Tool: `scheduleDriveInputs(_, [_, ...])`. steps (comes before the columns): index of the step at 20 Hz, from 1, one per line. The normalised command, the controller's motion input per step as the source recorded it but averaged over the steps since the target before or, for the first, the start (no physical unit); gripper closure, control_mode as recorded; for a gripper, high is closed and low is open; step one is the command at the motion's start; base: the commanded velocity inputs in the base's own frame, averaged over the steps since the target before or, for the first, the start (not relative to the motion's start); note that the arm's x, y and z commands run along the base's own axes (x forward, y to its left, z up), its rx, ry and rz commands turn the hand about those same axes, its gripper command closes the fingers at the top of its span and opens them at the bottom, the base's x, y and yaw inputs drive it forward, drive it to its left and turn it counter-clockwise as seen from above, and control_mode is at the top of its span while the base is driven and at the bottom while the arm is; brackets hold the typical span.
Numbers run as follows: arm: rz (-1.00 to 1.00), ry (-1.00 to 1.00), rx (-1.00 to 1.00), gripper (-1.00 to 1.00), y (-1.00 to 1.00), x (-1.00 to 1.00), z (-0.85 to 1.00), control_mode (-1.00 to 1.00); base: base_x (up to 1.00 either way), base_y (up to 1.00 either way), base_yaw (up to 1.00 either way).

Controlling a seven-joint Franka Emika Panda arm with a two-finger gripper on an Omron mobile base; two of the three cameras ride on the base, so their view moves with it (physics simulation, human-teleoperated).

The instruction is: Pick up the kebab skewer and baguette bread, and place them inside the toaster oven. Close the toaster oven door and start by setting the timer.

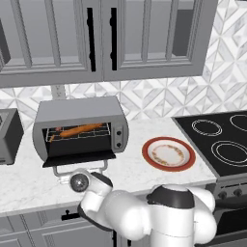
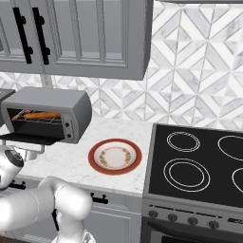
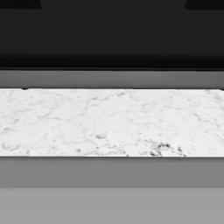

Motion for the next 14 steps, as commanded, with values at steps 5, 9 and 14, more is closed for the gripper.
scheduleDriveInputs(5, [0.05, 0.00, 0.02, -1.00, 0.00, 0.83, 0.66, -1.00, 0.00, 0.00, 0.00])
scheduleDriveInputs(9, [0.05, 0.00, 0.04, -1.00, 0.00, 0.91, 0.85, -1.00, 0.00, 0.00, 0.00])
scheduleDriveInputs(14, [0.05, 0.00, 0.05, -1.00, 0.00, 0.91, 0.98, -1.00, 0.00, 0.00, 0.00])
